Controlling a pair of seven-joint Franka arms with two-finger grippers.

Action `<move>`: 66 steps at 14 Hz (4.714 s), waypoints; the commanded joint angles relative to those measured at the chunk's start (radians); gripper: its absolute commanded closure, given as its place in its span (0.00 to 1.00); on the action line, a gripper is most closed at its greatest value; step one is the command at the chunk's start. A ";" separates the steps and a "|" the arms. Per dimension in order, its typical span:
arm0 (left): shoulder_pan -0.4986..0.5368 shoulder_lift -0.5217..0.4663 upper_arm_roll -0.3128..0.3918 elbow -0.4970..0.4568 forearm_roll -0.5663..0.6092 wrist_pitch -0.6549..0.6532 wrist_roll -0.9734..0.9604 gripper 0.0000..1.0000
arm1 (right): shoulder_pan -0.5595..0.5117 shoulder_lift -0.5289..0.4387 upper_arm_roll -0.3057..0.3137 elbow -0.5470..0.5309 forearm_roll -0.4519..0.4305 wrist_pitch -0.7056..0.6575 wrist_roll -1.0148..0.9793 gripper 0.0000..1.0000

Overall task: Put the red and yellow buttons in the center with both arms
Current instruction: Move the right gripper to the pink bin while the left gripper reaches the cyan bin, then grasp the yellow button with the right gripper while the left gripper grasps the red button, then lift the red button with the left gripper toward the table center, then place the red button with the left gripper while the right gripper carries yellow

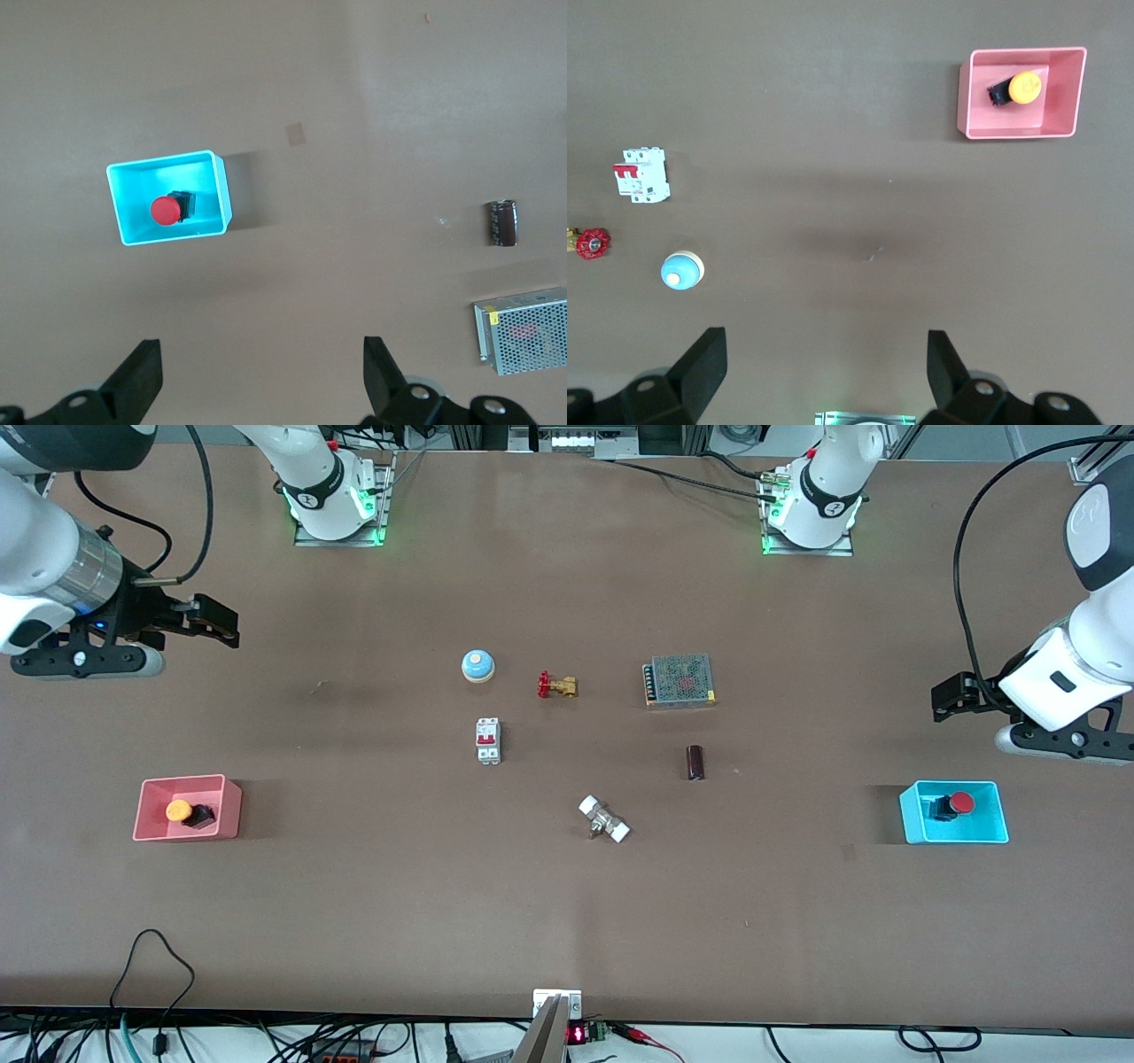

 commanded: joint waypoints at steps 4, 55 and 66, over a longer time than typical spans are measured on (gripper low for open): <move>0.024 0.088 0.020 -0.021 0.053 -0.036 0.009 0.00 | -0.062 0.021 0.000 -0.071 -0.034 0.094 -0.130 0.00; 0.095 0.351 -0.325 -0.390 0.181 0.475 -0.465 0.80 | -0.305 0.516 -0.015 -0.102 -0.111 0.862 -0.440 0.73; 0.096 0.352 -0.322 -0.380 0.181 0.464 -0.463 0.00 | -0.202 0.129 0.117 -0.244 -0.082 0.474 -0.148 0.73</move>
